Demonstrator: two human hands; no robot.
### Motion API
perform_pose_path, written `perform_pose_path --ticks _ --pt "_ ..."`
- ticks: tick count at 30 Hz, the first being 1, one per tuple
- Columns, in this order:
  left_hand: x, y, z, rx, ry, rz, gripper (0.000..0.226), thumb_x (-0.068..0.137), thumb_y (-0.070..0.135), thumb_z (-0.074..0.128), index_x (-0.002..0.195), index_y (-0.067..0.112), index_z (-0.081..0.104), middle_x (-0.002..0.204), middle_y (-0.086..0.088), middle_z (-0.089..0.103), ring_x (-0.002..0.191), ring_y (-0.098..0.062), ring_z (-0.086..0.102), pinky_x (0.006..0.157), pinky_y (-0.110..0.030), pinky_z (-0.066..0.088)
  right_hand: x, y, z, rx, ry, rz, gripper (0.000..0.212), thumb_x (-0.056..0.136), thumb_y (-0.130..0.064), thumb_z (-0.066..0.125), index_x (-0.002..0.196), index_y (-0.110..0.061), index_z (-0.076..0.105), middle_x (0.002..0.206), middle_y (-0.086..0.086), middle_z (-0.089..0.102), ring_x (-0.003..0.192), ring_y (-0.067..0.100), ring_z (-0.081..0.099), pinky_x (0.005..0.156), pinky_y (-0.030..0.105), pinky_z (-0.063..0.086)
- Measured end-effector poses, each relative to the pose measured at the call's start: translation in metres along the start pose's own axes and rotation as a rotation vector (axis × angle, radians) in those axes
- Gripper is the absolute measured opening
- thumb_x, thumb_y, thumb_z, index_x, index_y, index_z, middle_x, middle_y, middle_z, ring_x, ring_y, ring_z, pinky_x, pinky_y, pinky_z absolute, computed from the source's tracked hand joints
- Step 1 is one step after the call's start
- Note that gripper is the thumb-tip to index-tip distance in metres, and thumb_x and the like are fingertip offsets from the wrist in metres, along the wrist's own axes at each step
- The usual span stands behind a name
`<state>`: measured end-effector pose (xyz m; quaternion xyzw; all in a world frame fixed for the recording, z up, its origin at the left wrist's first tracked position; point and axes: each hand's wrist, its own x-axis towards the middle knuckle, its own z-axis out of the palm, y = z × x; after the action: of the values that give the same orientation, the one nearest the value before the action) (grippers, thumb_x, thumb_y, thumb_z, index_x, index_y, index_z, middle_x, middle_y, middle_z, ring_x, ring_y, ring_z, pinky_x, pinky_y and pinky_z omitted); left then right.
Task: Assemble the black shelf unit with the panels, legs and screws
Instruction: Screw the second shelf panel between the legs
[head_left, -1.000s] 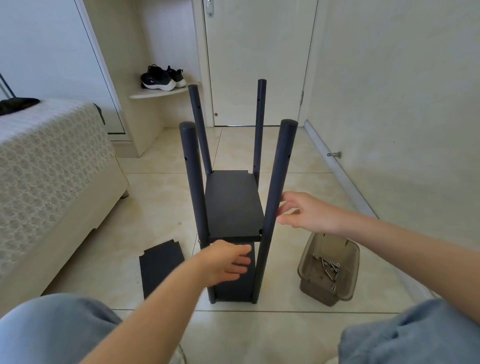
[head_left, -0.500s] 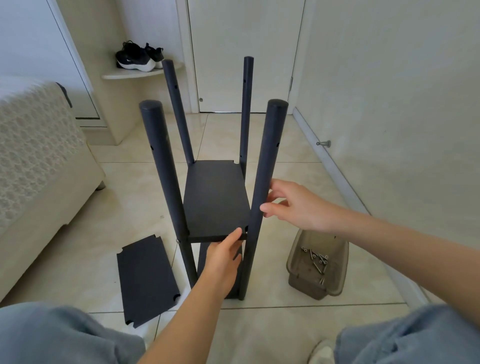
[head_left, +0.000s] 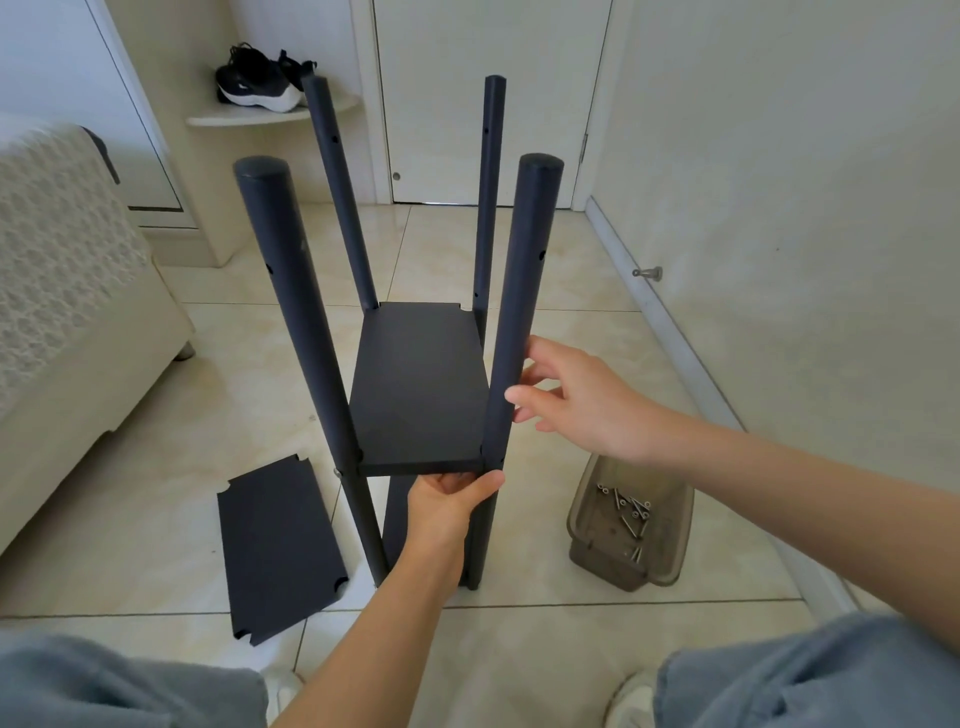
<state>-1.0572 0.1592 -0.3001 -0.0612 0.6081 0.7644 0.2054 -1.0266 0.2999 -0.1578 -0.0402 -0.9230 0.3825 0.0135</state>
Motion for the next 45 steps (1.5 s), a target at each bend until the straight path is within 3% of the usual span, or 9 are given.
perform_pose_path --ticks 7,13,19,23,28,32,36,40,45 --pt "0.015 0.01 0.01 0.032 0.065 0.05 0.022 0.078 0.007 0.082 0.085 0.023 0.067 0.071 0.018 0.074 0.073 -0.001 0.07 0.062 -0.012 0.048 0.015 0.002 0.002 0.056 0.067 0.022 0.032 0.1 -0.023 0.051 0.132 -0.022 0.049 0.113 0.0 0.062 0.09 0.016 0.069 0.088 0.041 0.057" --pt "0.042 0.025 0.008 0.089 0.076 0.05 0.021 0.076 0.011 0.084 0.087 0.021 0.07 0.086 0.008 0.077 0.096 -0.02 0.071 0.096 -0.039 0.054 0.041 0.007 0.002 0.161 0.134 0.009 0.029 0.098 -0.022 0.056 0.126 -0.016 0.056 0.113 0.004 0.065 0.096 0.02 0.068 0.088 0.038 0.057" --pt "0.048 0.024 0.011 0.081 0.086 0.059 0.02 0.078 0.011 0.082 0.088 0.022 0.07 0.09 0.006 0.077 0.1 -0.022 0.07 0.104 -0.046 0.05 0.053 0.041 -0.013 0.219 0.054 0.057 0.028 0.094 -0.024 0.062 0.121 -0.016 0.063 0.113 0.0 0.066 0.106 0.014 0.063 0.087 0.033 0.058" --pt "0.046 0.023 0.009 0.059 0.072 0.069 0.019 0.08 0.007 0.079 0.093 0.018 0.071 0.099 -0.003 0.078 0.104 -0.024 0.07 0.105 -0.046 0.049 0.045 0.103 -0.008 0.219 0.034 0.153 0.021 0.092 -0.017 0.065 0.112 -0.01 0.068 0.112 0.002 0.068 0.103 0.021 0.066 0.088 0.041 0.057" --pt "0.043 0.021 0.009 0.022 0.093 0.085 0.021 0.08 0.004 0.077 0.095 0.017 0.071 0.1 -0.004 0.077 0.104 -0.022 0.071 0.104 -0.044 0.05 0.03 0.195 0.019 0.046 -0.059 0.342 0.016 0.091 -0.019 0.067 0.107 -0.016 0.067 0.104 0.002 0.068 0.097 0.019 0.064 0.085 0.03 0.052" --pt "0.043 0.019 0.012 -0.009 0.09 0.094 0.021 0.083 0.0 0.072 0.099 0.014 0.071 0.102 -0.006 0.077 0.102 -0.018 0.072 0.102 -0.04 0.052 0.024 0.258 0.038 -0.182 -0.154 0.492 0.023 0.093 -0.023 0.065 0.113 -0.012 0.067 0.113 0.004 0.066 0.107 0.021 0.061 0.082 0.023 0.043" --pt "0.047 0.014 0.012 -0.009 0.101 0.11 0.022 0.082 0.003 0.071 0.103 0.008 0.069 0.093 -0.003 0.076 0.101 -0.018 0.072 0.101 -0.039 0.053 0.027 0.304 0.055 -0.316 -0.25 0.609 0.02 0.095 -0.016 0.058 0.108 -0.004 0.067 0.11 0.012 0.068 0.101 0.028 0.064 0.083 0.032 0.049" --pt "0.047 0.01 0.012 -0.029 0.127 0.11 0.02 0.083 0.006 0.07 0.102 0.012 0.068 0.094 -0.003 0.075 0.104 -0.019 0.071 0.098 -0.035 0.054 0.037 0.335 0.071 -0.356 -0.293 0.675 0.011 0.093 -0.011 0.053 0.092 -0.004 0.062 0.096 0.014 0.066 0.091 0.03 0.064 0.067 0.03 0.045" --pt "0.047 0.008 0.014 -0.025 0.128 0.126 0.012 0.08 0.008 0.071 0.087 0.017 0.066 0.08 0.003 0.072 0.104 -0.021 0.072 0.083 -0.022 0.058 0.043 0.366 0.087 -0.418 -0.268 0.697 0.014 0.096 -0.016 0.052 0.102 -0.006 0.059 0.111 0.018 0.065 0.097 0.033 0.063 0.07 0.029 0.042"
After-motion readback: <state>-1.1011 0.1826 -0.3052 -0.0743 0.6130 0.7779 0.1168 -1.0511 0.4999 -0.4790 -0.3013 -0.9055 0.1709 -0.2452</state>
